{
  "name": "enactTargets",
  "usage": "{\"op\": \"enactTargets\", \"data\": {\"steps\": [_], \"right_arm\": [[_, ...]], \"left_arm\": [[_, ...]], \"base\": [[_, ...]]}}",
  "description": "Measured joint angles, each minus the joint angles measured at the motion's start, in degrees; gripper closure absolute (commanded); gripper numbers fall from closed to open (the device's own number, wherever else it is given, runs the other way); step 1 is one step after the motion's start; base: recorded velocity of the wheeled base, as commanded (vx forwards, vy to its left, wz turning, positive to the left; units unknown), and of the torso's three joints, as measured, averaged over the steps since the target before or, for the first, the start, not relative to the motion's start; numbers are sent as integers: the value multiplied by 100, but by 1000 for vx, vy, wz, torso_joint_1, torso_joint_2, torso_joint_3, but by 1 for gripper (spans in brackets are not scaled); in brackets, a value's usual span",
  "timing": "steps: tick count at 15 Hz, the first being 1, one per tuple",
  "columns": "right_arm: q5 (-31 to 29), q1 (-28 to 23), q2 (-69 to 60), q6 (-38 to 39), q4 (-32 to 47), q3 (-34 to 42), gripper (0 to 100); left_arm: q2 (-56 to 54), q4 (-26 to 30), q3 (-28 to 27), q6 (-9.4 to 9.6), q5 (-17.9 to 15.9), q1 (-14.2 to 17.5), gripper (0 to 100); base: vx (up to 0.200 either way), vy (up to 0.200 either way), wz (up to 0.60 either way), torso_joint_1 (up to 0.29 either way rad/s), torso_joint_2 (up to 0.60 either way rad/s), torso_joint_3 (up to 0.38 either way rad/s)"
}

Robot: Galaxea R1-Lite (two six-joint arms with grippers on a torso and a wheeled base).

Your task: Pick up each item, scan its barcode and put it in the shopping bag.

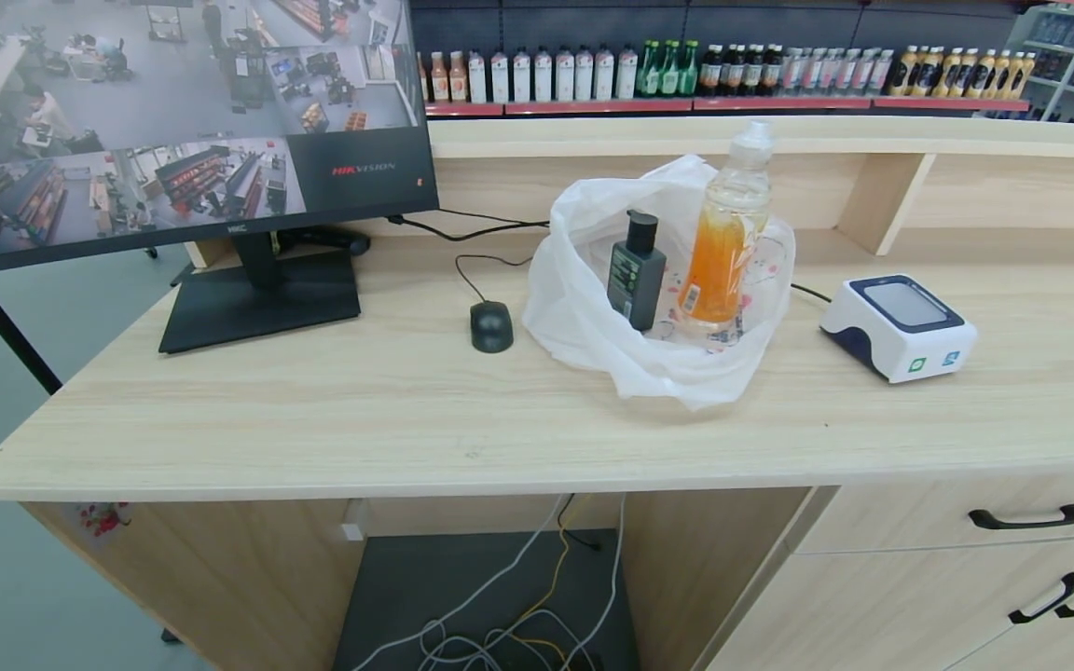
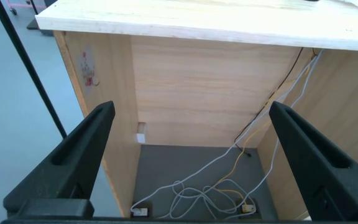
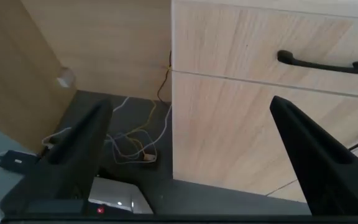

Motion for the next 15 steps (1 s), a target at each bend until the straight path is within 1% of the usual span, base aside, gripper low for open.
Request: {"op": "enactTargets", "data": {"steps": [1,4,7,8,10,11,12,13,15], "right_arm": [[-41,-62,-150,-11,79,-35,0],[-333,-435,-386,323,219,-40,0],[-330,-569,-516,369,260,-2,0],[-333,-739,-577,439,257,-2,0],[-317,-1147,-718,599,255,6,0],[-271,-1221,-767,625,250,9,0],[-98,-1236,-802,625,252,11,0],[-63,-1125,-833,628,255,11,0],[-46,-689,-889,603,250,11,0]], "left_arm": [[0,0,0,-9,-2,-1,0],[0,0,0,-30,0,7,0],[0,0,0,-40,0,10,0],[0,0,0,-40,0,10,0],[0,0,0,-38,0,10,0],[0,0,0,-35,0,10,0],[0,0,0,-35,0,10,0],[0,0,0,-33,0,10,0],[0,0,0,-27,0,10,0]], "base": [[0,0,0,0,0,0],[0,0,0,0,0,0],[0,0,0,0,0,0],[0,0,0,0,0,0],[-200,0,0,5,7,9],[-200,0,0,27,7,2],[0,0,0,0,0,0],[0,0,0,0,0,0],[0,0,0,0,0,0]]}}
